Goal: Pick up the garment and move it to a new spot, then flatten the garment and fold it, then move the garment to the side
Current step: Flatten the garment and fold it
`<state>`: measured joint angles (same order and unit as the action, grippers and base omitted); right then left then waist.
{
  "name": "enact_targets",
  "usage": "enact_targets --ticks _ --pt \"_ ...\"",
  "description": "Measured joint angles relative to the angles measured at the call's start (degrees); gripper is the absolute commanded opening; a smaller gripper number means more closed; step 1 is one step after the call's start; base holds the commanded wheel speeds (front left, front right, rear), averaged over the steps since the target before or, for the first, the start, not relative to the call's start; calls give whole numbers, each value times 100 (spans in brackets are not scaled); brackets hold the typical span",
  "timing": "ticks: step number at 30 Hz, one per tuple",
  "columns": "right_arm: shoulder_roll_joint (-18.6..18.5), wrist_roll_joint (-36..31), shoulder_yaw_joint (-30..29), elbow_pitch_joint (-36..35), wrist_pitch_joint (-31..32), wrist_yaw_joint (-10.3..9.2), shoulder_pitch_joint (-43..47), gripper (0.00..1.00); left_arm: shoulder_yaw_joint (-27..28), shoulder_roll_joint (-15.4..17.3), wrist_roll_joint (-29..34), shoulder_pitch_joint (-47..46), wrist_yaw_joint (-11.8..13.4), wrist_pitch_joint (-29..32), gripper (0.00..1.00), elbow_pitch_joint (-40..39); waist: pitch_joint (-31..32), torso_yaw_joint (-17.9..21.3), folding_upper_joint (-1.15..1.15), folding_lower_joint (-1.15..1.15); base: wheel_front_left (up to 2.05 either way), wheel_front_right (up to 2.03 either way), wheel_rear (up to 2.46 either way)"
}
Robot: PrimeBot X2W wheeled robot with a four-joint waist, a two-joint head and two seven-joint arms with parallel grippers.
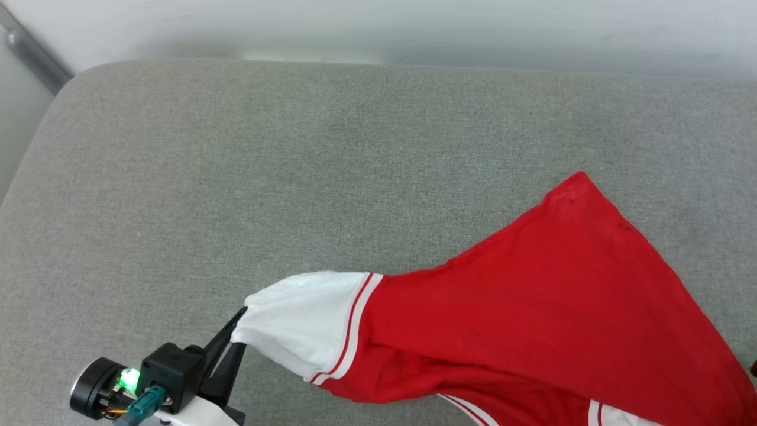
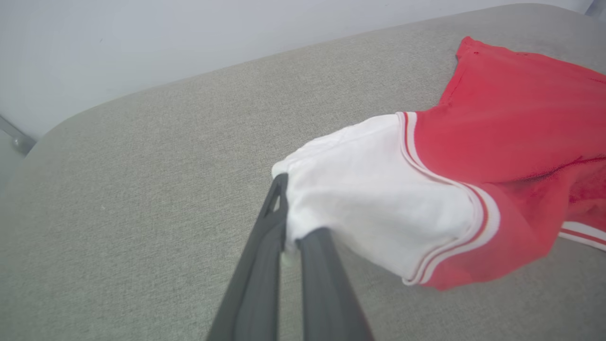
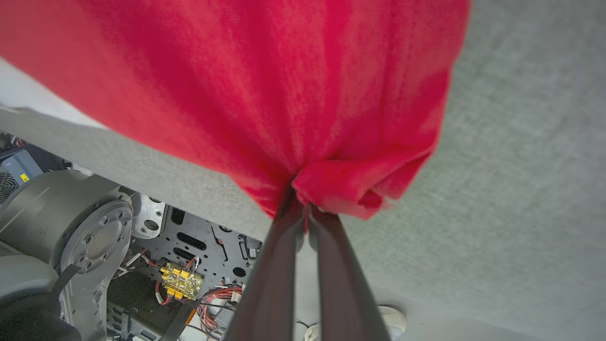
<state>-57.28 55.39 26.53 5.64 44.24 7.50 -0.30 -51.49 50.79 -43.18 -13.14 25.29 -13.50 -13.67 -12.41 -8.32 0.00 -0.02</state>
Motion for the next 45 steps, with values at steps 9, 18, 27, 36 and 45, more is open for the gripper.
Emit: enact_targets --ticks 9,18,27,36,45 --pt "616 -487 -1214 -445 -214 3 396 100 -35 -68 -1 -8 -7 43 0 53 -12 9 0 0 0 0 0" --pt "499 -900 -2167 -1887 688 1 -1161 100 -44 -158 38 -133 -14 55 0 22 -172 -109 0 1 0 0 0" --pt "864 -1479 -777 -1269 2384 1 -3540 100 -62 -422 229 -516 -157 24 0 83 -685 -407 0 3 0 0 0" --pt "1356 -1998 255 47 2732 1 -5049 100 -29 -665 421 -854 -258 -33 0 144 -1320 -709 0 3 0 0 0" --pt "1346 -1857 1032 511 2358 1 -5317 100 14 -806 482 -966 -318 -81 0 218 -1775 -855 0 3 0 0 0"
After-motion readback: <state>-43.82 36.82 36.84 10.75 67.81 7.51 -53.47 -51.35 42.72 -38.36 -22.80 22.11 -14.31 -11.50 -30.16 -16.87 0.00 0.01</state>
